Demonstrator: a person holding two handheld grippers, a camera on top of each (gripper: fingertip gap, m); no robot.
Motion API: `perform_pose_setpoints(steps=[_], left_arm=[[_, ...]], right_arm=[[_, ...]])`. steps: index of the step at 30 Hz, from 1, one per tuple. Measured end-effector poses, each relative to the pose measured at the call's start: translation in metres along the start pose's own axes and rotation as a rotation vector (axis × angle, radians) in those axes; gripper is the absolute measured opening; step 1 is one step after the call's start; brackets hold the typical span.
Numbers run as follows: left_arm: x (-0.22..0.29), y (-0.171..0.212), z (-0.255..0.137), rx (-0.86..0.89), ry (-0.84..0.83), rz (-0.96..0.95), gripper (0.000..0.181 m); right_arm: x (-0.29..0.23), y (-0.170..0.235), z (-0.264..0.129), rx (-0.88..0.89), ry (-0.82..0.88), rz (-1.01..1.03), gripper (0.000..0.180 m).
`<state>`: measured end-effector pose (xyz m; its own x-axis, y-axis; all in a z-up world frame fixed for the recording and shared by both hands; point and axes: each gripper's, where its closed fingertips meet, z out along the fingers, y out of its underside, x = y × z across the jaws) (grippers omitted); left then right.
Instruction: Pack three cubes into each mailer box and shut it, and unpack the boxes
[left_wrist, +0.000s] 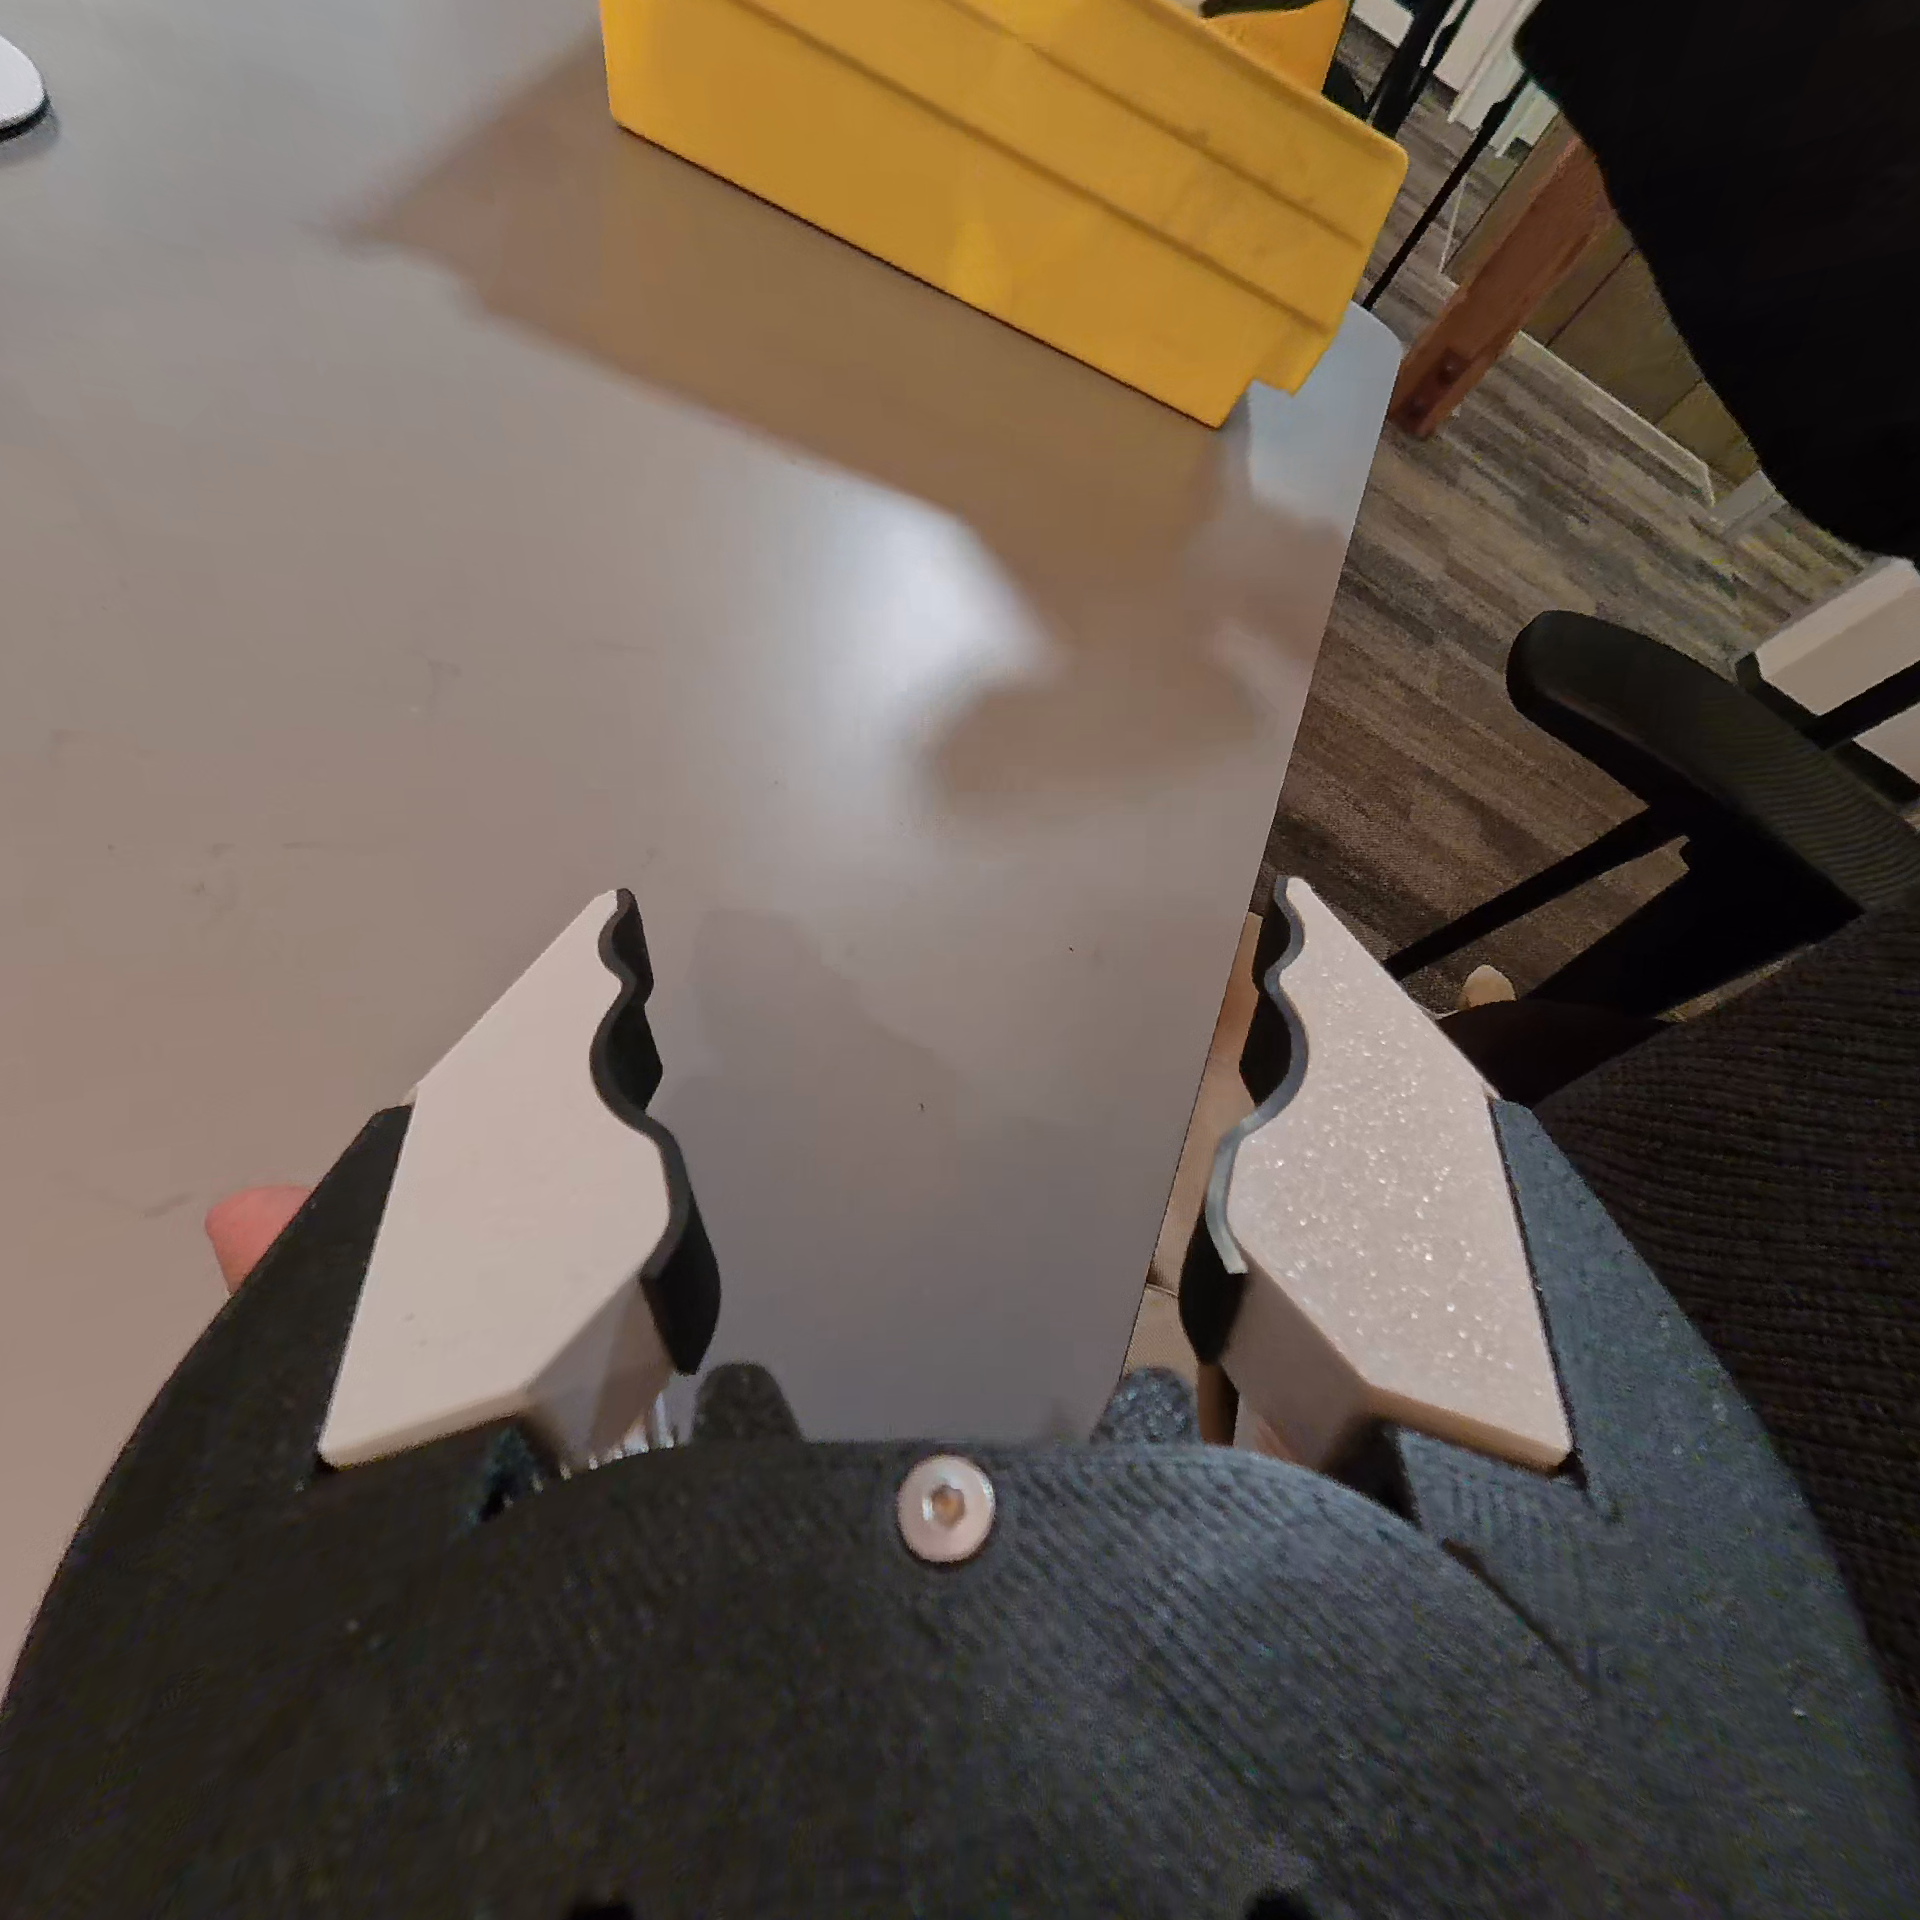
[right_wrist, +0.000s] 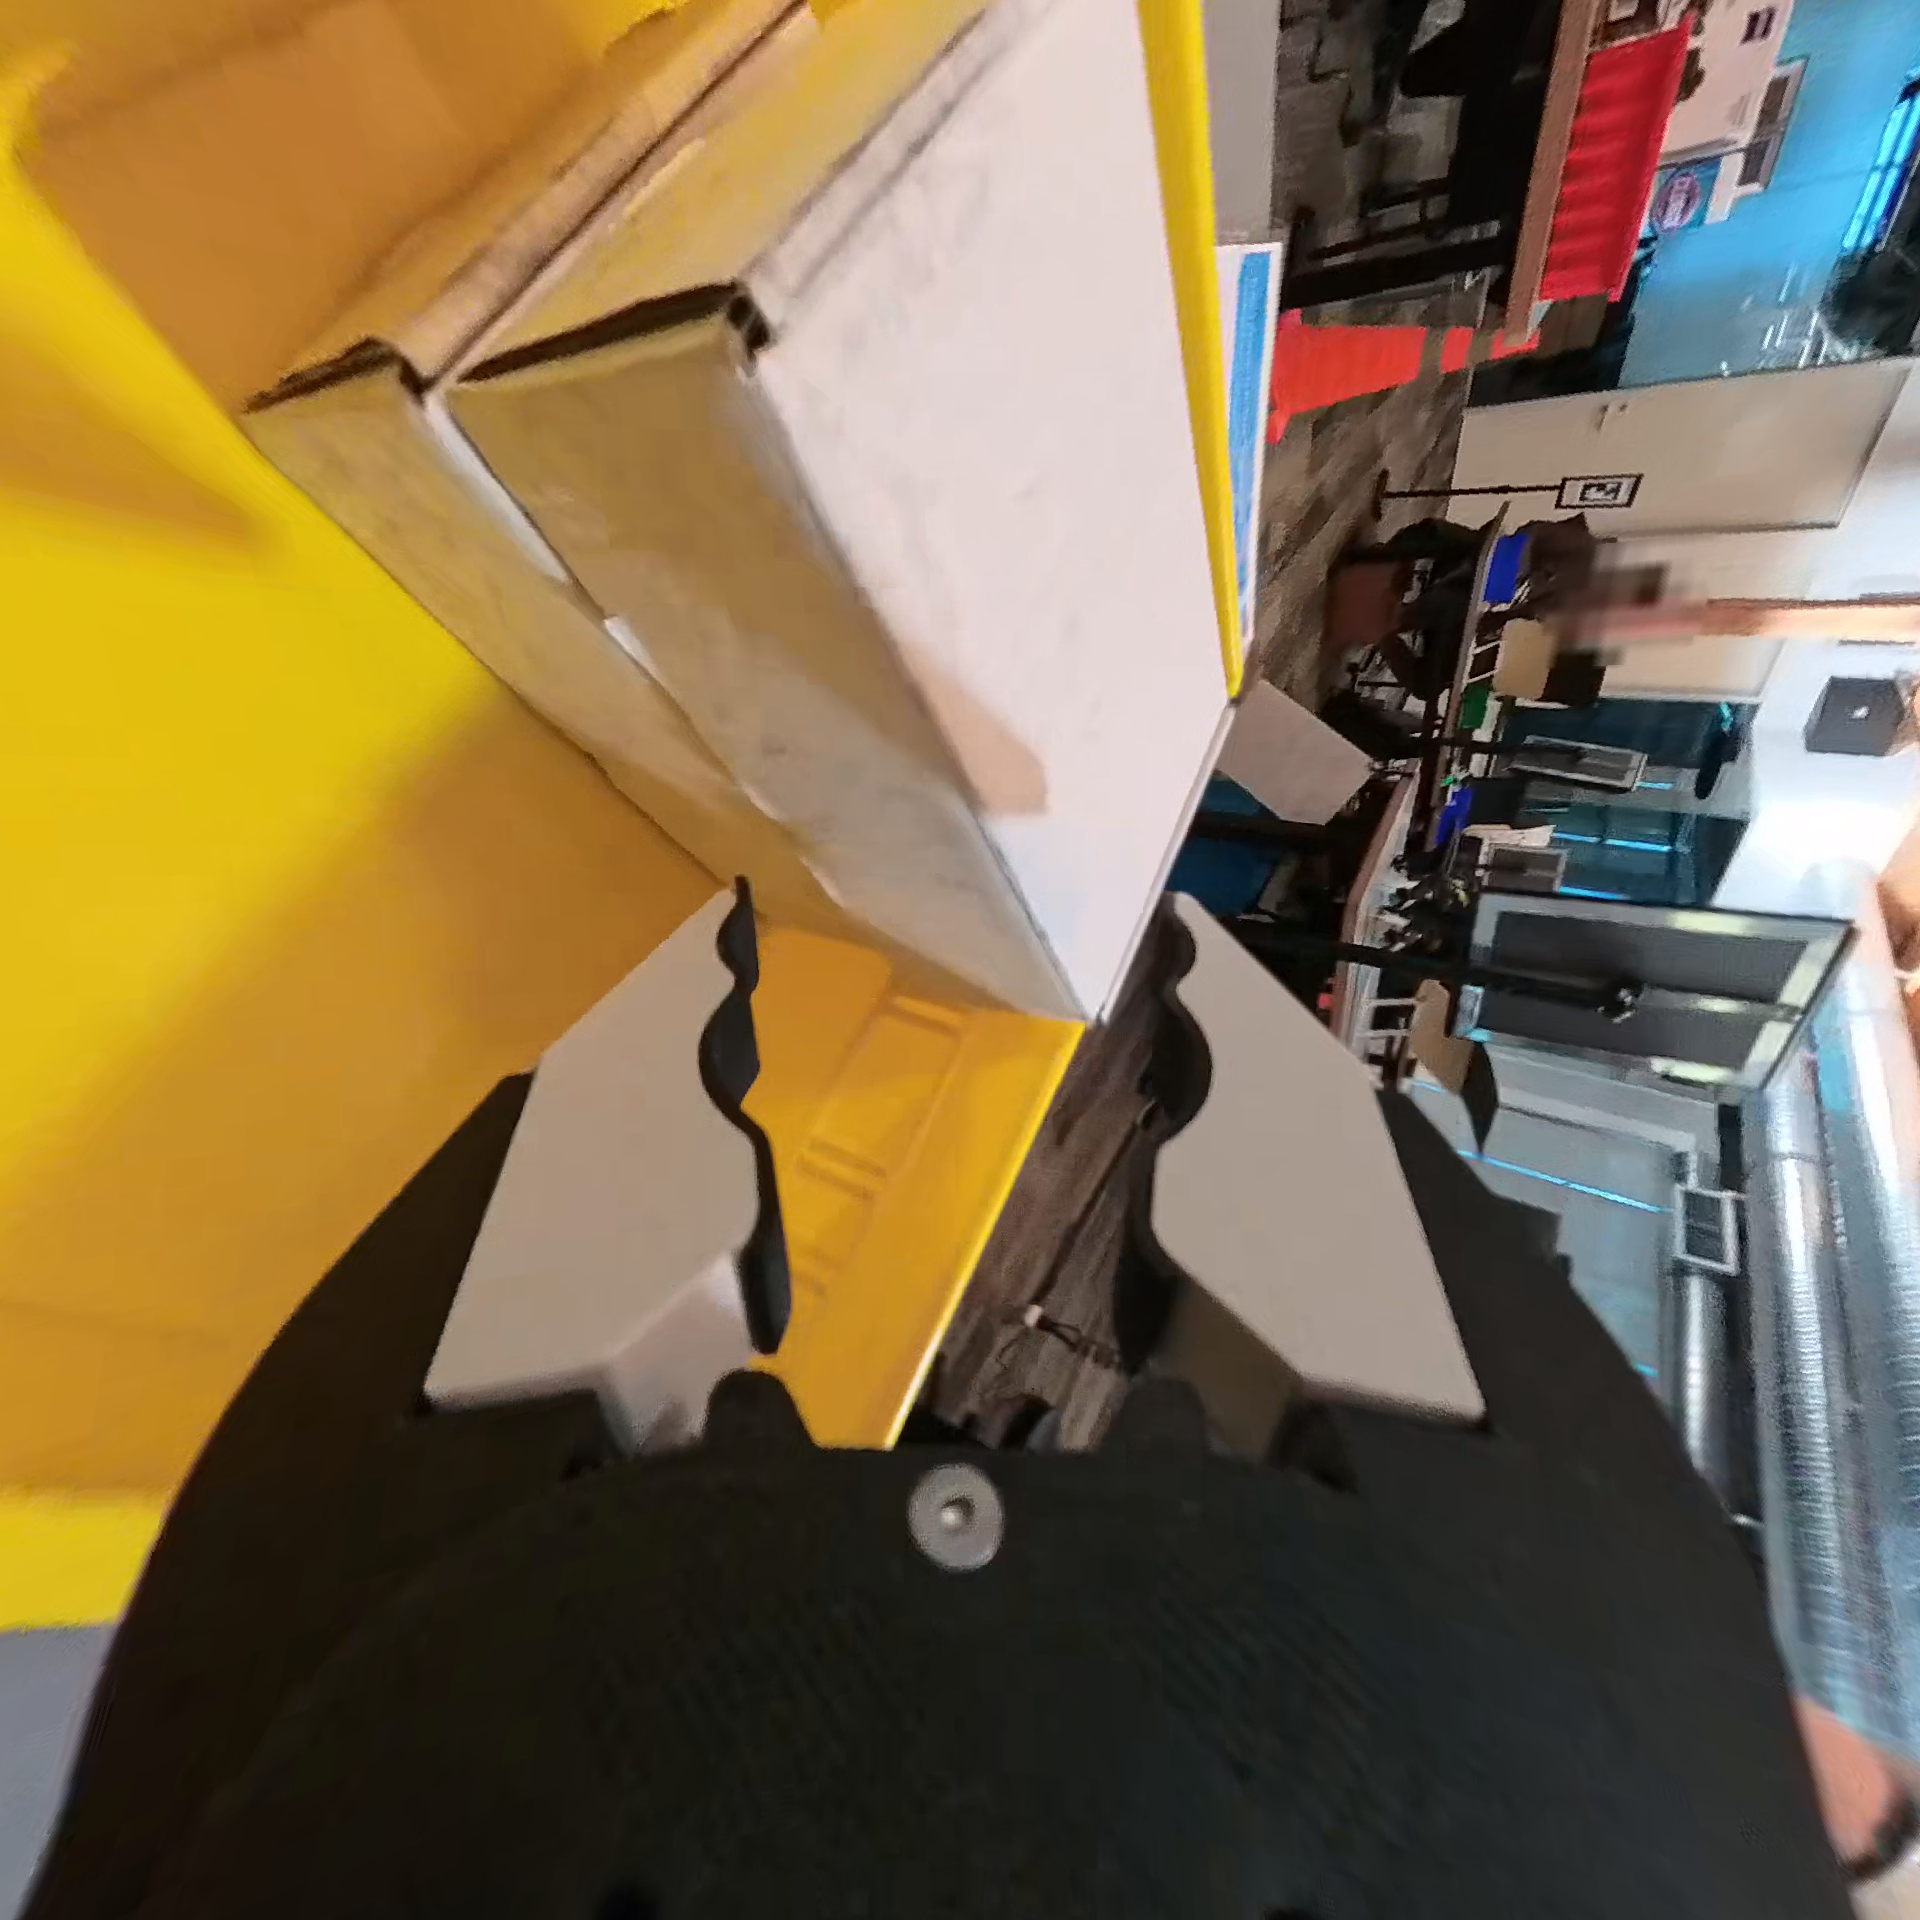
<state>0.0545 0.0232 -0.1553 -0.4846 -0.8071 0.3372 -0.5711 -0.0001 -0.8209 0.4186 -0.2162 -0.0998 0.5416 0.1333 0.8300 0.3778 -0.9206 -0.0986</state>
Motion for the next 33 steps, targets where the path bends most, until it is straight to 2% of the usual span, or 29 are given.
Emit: perform_pose_setpoints(steps=[2,4,5,9,11,15,19,23,28,33], left_arm=[[0.0,-0.001,0.0,0.005,0.005,-0.005,0.115],[0.0,-0.001,0.0,0.005,0.008,-0.006,0.115],[0.001,0.0,0.0,0.003,0.009,-0.005,0.115],[0.002,0.0,0.003,-0.004,0.014,0.002,0.115],[0.003,0.0,0.004,-0.007,0.015,0.006,0.115],[0.005,-0.001,0.005,-0.009,0.008,0.019,0.114],[0.004,-0.002,0.002,0.0,-0.004,0.028,0.114],[0.001,0.0,-0.002,0.002,-0.01,0.018,0.113],[-0.001,0.001,-0.004,0.007,-0.011,0.005,0.112],[0.001,0.003,-0.001,-0.005,0.001,0.009,0.112]], right_arm=[[0.001,0.002,-0.011,0.012,0.01,0.058,0.074],[-0.003,-0.002,-0.022,0.058,-0.017,0.138,0.053],[-0.01,-0.008,-0.027,0.098,-0.069,0.182,0.04],[-0.04,-0.044,-0.043,0.221,-0.289,0.277,0.015],[-0.038,-0.059,-0.04,0.241,-0.277,0.28,0.019],[-0.036,-0.071,-0.021,0.202,-0.246,0.245,0.016],[-0.041,-0.071,-0.019,0.18,-0.267,0.259,0.02],[-0.049,-0.061,-0.036,0.182,-0.287,0.317,0.026],[-0.077,-0.063,-0.079,0.294,-0.473,0.592,0.047],[-0.087,-0.041,-0.104,0.303,-0.49,0.753,0.053]])
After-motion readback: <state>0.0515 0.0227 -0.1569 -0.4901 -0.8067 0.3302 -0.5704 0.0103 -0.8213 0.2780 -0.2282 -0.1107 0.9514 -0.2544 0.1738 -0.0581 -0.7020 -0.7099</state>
